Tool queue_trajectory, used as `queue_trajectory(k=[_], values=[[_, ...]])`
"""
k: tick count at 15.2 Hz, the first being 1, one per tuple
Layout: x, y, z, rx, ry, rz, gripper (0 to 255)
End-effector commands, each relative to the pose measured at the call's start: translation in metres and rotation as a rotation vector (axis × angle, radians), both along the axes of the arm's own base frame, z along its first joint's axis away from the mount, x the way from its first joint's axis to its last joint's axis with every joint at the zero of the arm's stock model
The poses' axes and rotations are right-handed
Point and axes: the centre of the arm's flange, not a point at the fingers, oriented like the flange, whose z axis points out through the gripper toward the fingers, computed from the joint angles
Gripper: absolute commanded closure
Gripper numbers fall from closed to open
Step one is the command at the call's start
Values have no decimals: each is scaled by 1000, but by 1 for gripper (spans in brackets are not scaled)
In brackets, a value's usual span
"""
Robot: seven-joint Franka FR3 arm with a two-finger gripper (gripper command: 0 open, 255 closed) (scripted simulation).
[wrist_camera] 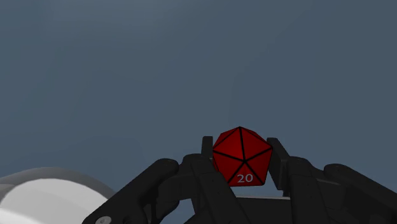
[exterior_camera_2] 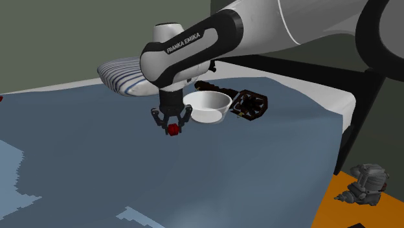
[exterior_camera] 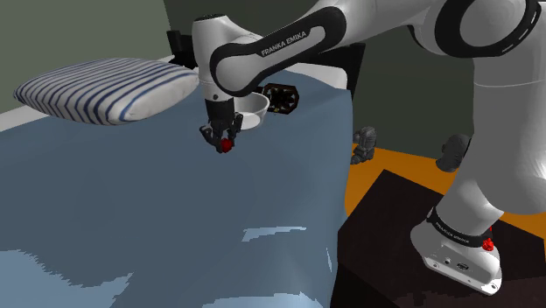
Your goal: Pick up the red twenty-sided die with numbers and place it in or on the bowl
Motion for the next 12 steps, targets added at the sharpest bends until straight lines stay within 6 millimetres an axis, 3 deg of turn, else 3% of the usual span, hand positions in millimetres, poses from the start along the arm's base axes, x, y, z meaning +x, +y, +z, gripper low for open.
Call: queue_trajectory(k=[1, 12], values=[[0, -1, 7, -1, 1, -1, 255], [0, -1, 65, -1, 1, -1, 255]])
